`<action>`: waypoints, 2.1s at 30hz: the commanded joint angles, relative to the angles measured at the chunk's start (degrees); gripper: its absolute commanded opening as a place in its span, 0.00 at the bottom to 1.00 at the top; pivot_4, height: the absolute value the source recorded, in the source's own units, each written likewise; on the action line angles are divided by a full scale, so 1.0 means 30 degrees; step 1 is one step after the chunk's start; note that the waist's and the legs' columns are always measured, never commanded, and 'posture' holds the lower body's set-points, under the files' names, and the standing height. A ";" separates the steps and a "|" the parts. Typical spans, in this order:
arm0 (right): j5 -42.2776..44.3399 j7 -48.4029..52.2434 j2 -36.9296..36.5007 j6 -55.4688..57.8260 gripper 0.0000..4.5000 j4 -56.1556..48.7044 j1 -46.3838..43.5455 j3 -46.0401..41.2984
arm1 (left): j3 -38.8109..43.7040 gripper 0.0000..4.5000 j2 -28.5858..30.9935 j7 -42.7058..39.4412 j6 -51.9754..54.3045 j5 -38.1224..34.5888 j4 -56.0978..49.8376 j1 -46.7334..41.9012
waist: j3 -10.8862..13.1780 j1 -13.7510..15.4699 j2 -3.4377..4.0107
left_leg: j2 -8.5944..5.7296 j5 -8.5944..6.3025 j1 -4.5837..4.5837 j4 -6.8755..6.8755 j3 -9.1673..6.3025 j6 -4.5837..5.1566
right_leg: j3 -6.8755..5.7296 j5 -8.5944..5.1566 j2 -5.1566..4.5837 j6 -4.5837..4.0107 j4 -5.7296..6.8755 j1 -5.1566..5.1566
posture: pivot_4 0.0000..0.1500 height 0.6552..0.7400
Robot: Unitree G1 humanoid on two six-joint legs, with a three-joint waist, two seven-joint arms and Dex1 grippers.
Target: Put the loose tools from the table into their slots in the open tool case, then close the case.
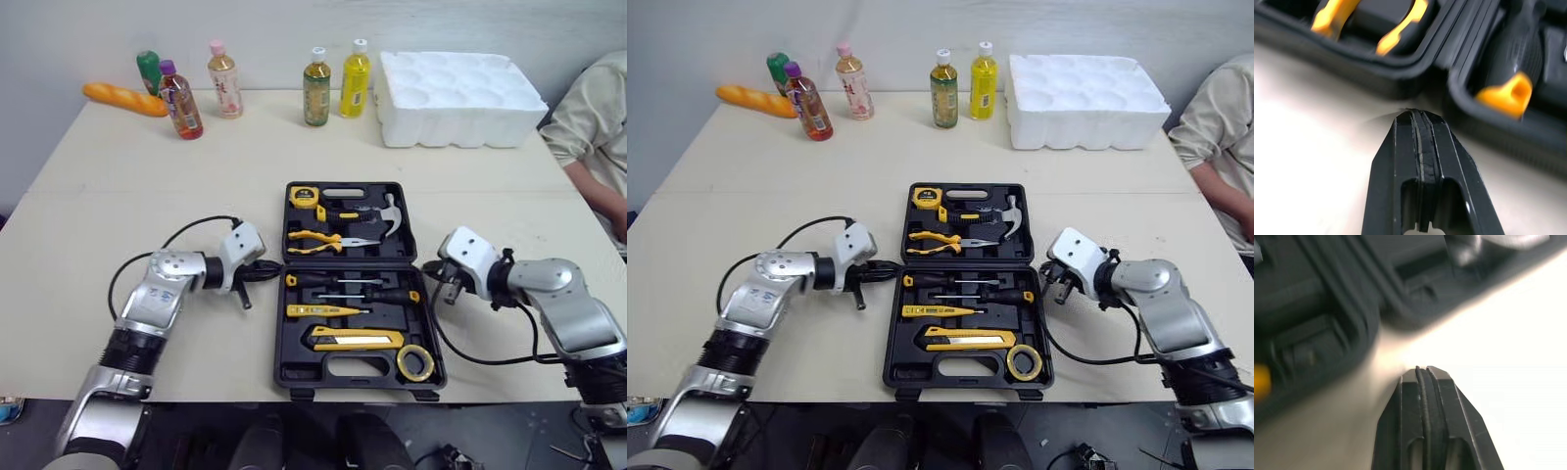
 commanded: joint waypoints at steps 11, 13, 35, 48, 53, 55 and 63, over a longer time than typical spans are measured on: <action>0.6529 -0.1489 0.1088 1.4375 1.00 -0.1515 -0.6458 -0.3232 | 0.3110 0.99 -0.0602 0.3576 1.6224 -0.4297 0.0780 -0.6943 | 0.0005 -0.0014 -0.0007 | -0.0006 0.0006 -0.0015 -0.0019 -0.0012 0.0010 | -0.0008 0.0001 -0.0004 0.0000 0.0040 -0.0013 | 1.00 1.00; 0.6338 -0.2477 0.1952 1.5644 1.00 -0.0465 -0.7732 -0.2798 | 0.2498 0.99 -0.0881 0.4011 1.6383 -0.4012 0.1380 -0.7277 | 0.0005 -0.0038 -0.0007 | -0.0005 0.0009 -0.0018 -0.0023 -0.0010 0.0006 | -0.0008 0.0000 -0.0003 -0.0001 0.0041 -0.0029 | 1.00 1.00; 0.4334 -0.5483 0.4357 1.4047 0.66 0.4813 -0.9279 -0.0548 | -0.0393 0.59 -0.2702 0.5529 1.3472 -0.2762 0.3330 -0.7021 | -0.0009 -0.0010 -0.0005 | -0.0019 0.0042 -0.0355 0.0170 0.0033 -0.0051 | -0.0006 0.0003 -0.0022 -0.0005 0.0321 -0.0439 | 1.00 1.00; 0.4801 -0.6680 0.5370 1.5185 0.00 0.3761 -0.8951 -0.1616 | -0.0787 0.05 -0.3303 0.5019 1.3515 -0.3263 0.2846 -0.6399 | -0.0203 0.0021 0.0013 | -0.0020 0.0033 -0.0249 0.0165 0.0009 -0.0036 | -0.0010 0.0003 -0.0023 -0.0005 0.0268 -0.0303 | 1.00 1.00; 0.5005 -0.7136 0.5899 1.4626 0.00 0.3479 -0.9239 -0.2525 | -0.0057 0.05 -0.3776 0.4958 1.2140 -0.3518 0.2395 -0.6838 | -0.0215 0.0022 0.0011 | -0.0021 0.0034 -0.0249 0.0168 0.0011 -0.0036 | -0.0008 0.0003 -0.0024 -0.0005 0.0259 -0.0297 | 1.00 1.00; 0.5001 -0.7344 0.6157 1.4019 0.00 0.3293 -0.9523 -0.2957 | 0.0285 0.05 -0.3936 0.5000 1.1271 -0.3541 0.2163 -0.7115 | -0.0214 0.0020 0.0011 | -0.0021 0.0035 -0.0258 0.0181 0.0013 -0.0036 | -0.0007 0.0003 -0.0023 -0.0005 0.0266 -0.0303 | 1.00 1.00; 0.4599 -0.7908 0.6508 1.0313 0.00 0.2569 -1.0221 -0.3586 | 0.1243 0.03 -0.4141 0.5468 0.6506 -0.2664 0.2193 -0.7994 | -0.0182 -0.0051 0.0006 | -0.0022 0.0038 -0.0422 0.0191 0.0048 -0.0042 | -0.0001 0.0003 -0.0021 -0.0005 0.0324 -0.0500 | 1.00 1.00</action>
